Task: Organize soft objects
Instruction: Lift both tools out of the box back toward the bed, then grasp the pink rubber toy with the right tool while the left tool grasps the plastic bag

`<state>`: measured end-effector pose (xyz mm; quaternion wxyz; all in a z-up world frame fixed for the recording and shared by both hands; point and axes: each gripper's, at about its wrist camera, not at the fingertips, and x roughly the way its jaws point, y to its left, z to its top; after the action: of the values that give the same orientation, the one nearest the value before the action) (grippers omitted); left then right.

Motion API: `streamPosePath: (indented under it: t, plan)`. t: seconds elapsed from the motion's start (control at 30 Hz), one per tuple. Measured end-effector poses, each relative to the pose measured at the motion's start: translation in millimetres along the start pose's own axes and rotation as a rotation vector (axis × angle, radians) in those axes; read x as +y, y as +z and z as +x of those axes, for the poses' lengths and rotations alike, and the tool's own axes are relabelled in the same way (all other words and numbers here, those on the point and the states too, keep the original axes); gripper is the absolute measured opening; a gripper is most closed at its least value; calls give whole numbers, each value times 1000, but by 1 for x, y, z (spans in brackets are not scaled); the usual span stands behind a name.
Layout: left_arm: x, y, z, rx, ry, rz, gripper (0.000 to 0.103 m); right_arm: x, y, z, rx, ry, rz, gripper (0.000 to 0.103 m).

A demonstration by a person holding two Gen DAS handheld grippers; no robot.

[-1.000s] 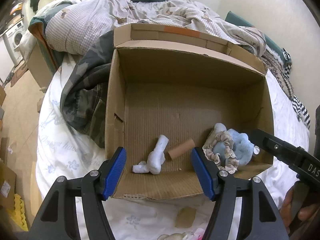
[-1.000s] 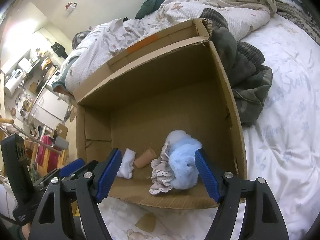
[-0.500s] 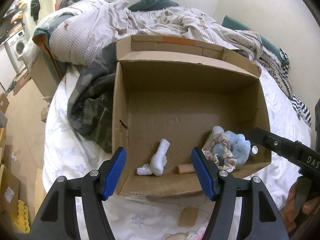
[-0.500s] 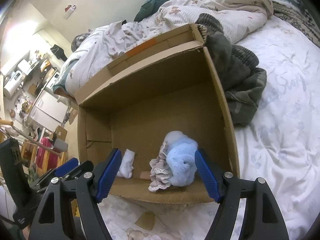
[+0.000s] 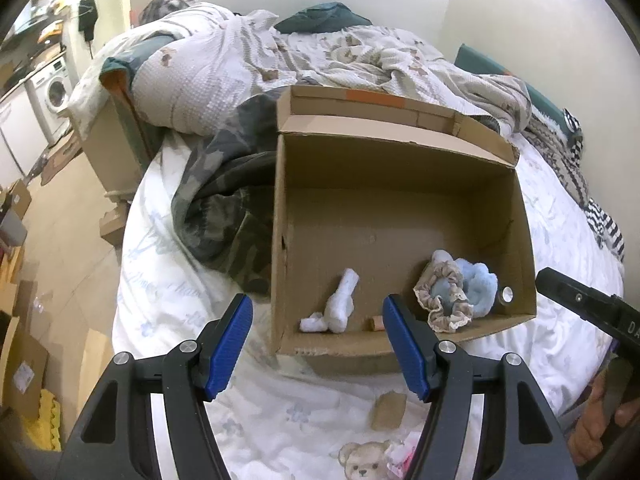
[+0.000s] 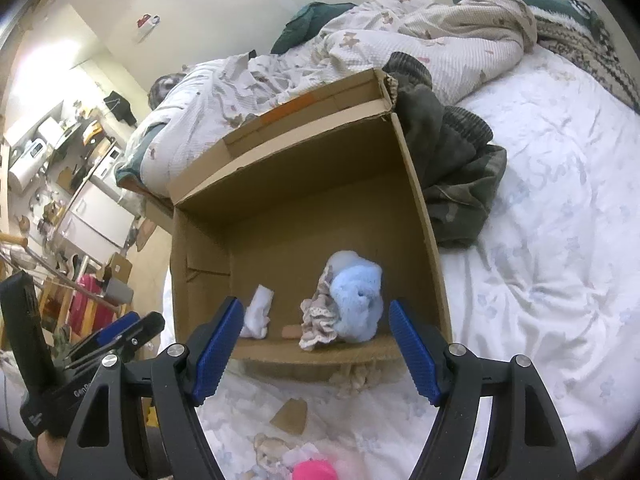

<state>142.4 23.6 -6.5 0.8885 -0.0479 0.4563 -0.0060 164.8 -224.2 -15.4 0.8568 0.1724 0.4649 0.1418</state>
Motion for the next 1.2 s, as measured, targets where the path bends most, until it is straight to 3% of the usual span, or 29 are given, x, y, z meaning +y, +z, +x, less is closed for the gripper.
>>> streamPosePath:
  t: [0.43,0.7,0.83,1.0,1.2]
  plan:
    - [10,-32,-25,11,-1,-31,65,5,-26,-28,37,31,31,80]
    - [16,-45,-27,29,9,-66,65,1,-46,-23,67,30,51,80]
    - [14,-52,-16,84,-10,-74,65,-4,-53,-12,105,42,90,80]
    - [-5,-70,5,192,-49,-14,65,-8,-53,-4,128,17,101,80]
    - [-34,-102,35,357,-150,55,65,-19,-58,7,199,-16,122,80]
